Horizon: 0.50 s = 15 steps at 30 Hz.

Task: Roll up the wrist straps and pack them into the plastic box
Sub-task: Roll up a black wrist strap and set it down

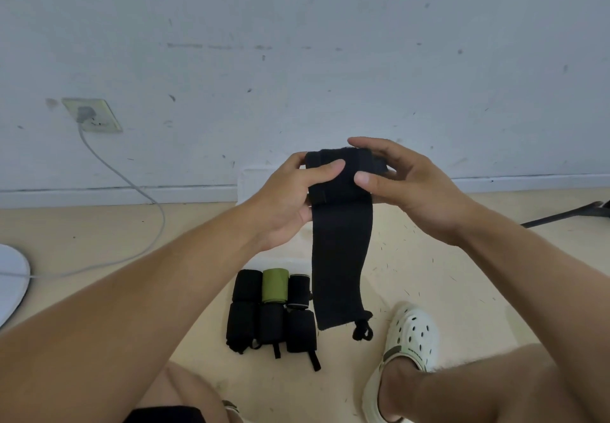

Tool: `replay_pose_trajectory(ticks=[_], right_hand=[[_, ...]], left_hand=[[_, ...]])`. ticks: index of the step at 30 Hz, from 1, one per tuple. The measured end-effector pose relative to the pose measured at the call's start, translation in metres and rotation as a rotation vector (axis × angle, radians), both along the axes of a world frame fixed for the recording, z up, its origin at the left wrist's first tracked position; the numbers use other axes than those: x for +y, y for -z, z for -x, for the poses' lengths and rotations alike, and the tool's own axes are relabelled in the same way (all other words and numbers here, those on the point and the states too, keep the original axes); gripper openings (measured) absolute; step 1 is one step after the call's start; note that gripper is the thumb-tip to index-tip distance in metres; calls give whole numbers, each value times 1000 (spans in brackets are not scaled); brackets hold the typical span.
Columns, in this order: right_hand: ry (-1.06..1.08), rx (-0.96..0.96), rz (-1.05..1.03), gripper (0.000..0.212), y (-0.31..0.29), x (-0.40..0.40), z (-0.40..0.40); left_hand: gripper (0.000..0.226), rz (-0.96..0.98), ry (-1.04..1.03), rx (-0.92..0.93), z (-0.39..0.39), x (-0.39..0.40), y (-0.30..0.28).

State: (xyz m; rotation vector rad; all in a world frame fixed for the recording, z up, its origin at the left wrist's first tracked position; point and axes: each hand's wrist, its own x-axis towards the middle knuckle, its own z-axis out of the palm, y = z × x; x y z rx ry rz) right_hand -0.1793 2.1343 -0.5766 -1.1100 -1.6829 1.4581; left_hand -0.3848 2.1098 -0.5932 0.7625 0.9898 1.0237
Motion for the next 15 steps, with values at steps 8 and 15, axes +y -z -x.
replay_pose_trajectory(ticks=[8,15], right_hand=[[-46,35,98,52,6,2,-4],[-31,-97,-68,60,3,2,-5]], left_hand=[[52,-43,34,44,1,-3,0],[52,-28,25,60,1,0,3]])
